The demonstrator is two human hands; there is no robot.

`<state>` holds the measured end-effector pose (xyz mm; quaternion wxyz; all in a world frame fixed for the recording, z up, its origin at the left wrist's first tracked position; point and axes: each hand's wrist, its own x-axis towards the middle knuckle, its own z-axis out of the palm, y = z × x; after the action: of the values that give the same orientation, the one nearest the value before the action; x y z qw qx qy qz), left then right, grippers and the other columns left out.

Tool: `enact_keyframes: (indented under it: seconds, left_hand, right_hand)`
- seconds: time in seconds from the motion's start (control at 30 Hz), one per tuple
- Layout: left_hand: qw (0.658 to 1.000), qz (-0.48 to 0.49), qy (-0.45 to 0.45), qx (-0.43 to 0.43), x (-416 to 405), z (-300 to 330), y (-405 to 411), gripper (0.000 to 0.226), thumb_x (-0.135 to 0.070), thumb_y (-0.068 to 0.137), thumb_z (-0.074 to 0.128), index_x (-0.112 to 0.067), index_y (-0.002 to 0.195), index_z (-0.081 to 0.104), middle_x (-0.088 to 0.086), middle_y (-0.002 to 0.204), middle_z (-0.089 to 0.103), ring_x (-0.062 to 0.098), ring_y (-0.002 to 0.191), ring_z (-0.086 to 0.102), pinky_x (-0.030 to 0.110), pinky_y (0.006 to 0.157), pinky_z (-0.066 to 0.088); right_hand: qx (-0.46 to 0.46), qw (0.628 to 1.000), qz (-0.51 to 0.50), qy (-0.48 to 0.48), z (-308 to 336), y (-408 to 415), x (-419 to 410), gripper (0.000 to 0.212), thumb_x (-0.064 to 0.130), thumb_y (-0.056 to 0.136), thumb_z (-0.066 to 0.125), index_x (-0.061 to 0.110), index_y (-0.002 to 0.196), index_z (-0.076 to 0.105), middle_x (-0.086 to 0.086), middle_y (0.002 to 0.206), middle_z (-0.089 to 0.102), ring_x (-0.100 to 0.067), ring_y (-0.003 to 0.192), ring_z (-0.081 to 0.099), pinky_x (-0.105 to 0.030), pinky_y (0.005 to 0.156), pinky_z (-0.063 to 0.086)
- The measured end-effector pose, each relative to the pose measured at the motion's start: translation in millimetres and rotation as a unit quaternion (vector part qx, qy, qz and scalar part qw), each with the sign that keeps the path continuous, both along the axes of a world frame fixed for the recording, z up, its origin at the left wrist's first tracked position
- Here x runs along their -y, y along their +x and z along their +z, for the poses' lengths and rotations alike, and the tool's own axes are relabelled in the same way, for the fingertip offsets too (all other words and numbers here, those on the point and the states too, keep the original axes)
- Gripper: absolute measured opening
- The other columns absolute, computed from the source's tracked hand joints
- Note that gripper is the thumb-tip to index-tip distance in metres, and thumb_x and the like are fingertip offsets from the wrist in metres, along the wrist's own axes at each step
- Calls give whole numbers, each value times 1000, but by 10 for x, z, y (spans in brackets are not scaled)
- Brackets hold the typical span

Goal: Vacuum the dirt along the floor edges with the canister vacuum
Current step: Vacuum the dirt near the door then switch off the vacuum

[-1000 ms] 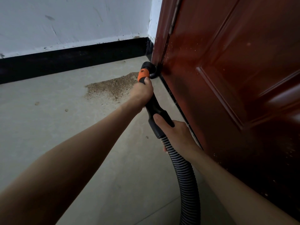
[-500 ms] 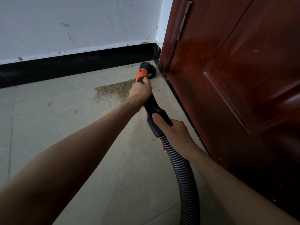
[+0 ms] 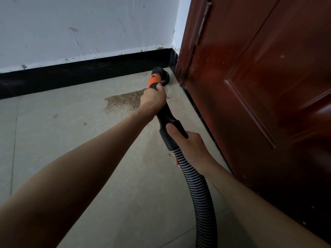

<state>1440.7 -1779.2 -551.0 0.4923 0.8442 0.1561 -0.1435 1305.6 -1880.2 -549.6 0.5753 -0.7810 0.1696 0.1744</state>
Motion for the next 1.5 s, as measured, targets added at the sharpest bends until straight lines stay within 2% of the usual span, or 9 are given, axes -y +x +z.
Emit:
enact_keyframes:
  seconds: [0.2, 0.4, 0.73, 0.9, 1.03, 1.2, 1.33, 1.43, 1.5]
  left_hand:
    - [1000, 4, 14, -15, -49, -53, -33, 53, -40, 101, 27, 3, 125, 48, 21, 119, 57, 32, 102, 60, 40, 88, 53]
    - [1000, 3, 8, -3, -53, 0, 29, 54, -43, 100, 29, 2, 124, 48, 18, 109, 58, 23, 79, 57, 29, 61, 47]
    - [1000, -18, -5, -23, 62, -63, -4, 58, -44, 100, 29, 4, 131, 43, 22, 124, 56, 32, 107, 59, 33, 75, 48]
    - [989, -44, -134, -34, 135, -17, -104, 43, -42, 100, 37, -4, 117, 48, 12, 101, 59, 19, 77, 60, 26, 56, 46]
    - [954, -53, -283, -86, 253, 51, -217, 28, -36, 100, 46, -10, 91, 54, 6, 87, 63, 16, 77, 62, 26, 65, 53]
    - [943, -63, -317, -81, 375, 91, -259, 35, -30, 99, 51, 1, 116, 55, 10, 94, 63, 21, 84, 63, 34, 79, 55]
    - [975, -53, -210, -41, 488, 50, -231, 40, -33, 95, 56, 0, 118, 57, 15, 106, 63, 29, 102, 63, 39, 90, 53]
    - [979, -51, -193, -31, 540, 18, -213, 41, -33, 94, 59, -1, 119, 56, 12, 102, 61, 28, 98, 62, 33, 80, 51]
    - [984, -53, -171, -20, 581, 3, -214, 42, -36, 92, 60, -1, 117, 56, 14, 105, 62, 27, 97, 61, 33, 79, 50]
  right_hand:
    - [-15, 1000, 9, 4, -17, -31, -33, 59, 61, 84, 58, 2, 86, 60, -7, 61, 61, -15, 42, 59, -23, 43, 45]
    - [-1, 1000, 1, 7, -14, 20, -53, 59, 61, 84, 58, 3, 85, 60, -8, 62, 62, -15, 41, 59, -23, 44, 45]
    - [-25, 999, -12, 39, -95, -45, 23, 73, 75, 63, 55, 4, 80, 58, -6, 53, 60, -17, 42, 58, -24, 46, 45]
    - [-10, 995, -56, 87, -171, -144, 164, 81, 82, 53, 53, 4, 71, 61, -7, 50, 58, -18, 40, 55, -23, 43, 45]
    - [-25, 981, -93, 168, -264, -183, 277, 79, 88, 58, 61, 10, 62, 65, -10, 53, 56, -22, 42, 53, -27, 45, 43]
    - [-38, 961, -115, 250, -343, -184, 335, 64, 79, 62, 63, 15, 64, 71, -11, 59, 58, -21, 44, 55, -27, 43, 46]
    - [-17, 975, -168, 143, -352, -140, 292, 70, 74, 79, 57, 6, 85, 69, -13, 65, 63, -22, 50, 59, -30, 50, 47]
    - [47, 984, -172, 15, -338, -112, 231, 91, 83, 62, 56, 2, 103, 62, -16, 79, 63, -30, 67, 62, -39, 64, 51]
    - [61, 981, -183, -3, -332, -115, 198, 71, 73, 70, 61, 10, 101, 62, -14, 82, 64, -33, 73, 63, -45, 67, 54]
